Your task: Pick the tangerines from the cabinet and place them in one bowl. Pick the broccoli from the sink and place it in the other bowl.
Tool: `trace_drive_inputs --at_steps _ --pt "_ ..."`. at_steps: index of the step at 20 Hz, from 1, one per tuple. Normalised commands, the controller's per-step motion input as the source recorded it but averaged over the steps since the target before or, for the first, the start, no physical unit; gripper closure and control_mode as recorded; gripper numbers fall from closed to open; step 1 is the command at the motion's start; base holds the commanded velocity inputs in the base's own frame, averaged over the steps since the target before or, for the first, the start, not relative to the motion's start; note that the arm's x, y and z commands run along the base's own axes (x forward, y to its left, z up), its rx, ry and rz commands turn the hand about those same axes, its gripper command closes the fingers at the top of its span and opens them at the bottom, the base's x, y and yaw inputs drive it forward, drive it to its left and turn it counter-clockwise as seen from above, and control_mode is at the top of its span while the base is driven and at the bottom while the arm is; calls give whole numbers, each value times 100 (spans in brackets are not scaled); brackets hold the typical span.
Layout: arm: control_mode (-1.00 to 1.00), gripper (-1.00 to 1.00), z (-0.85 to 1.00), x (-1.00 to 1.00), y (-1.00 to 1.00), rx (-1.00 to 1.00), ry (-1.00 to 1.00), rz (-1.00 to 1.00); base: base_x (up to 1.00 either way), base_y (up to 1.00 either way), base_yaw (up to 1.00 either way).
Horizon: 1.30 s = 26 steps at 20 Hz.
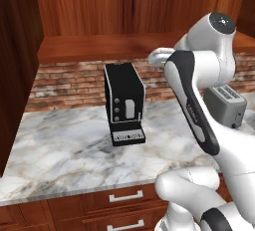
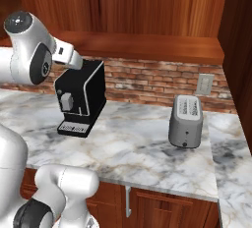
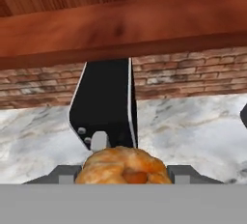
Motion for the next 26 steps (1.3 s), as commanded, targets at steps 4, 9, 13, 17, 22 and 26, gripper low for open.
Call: trace_drive_inputs --at_steps 4,9,13,17,22,26 --pt "-100 100 -7 -62 -7 -10 26 -2 0 0 0" --pt "-100 100 -29 -63 -16 -14 17 -8 0 0 0" --pt "-100 100 -26 -68 -17 -16 10 -1 0 0 0" --pt "-100 100 -11 -62 -14 -3 -1 7 0 0 0" --pt "-100 100 0 -54 -17 7 -2 16 0 0 0" --pt "-100 100 0 -46 -7 4 1 17 0 0 0"
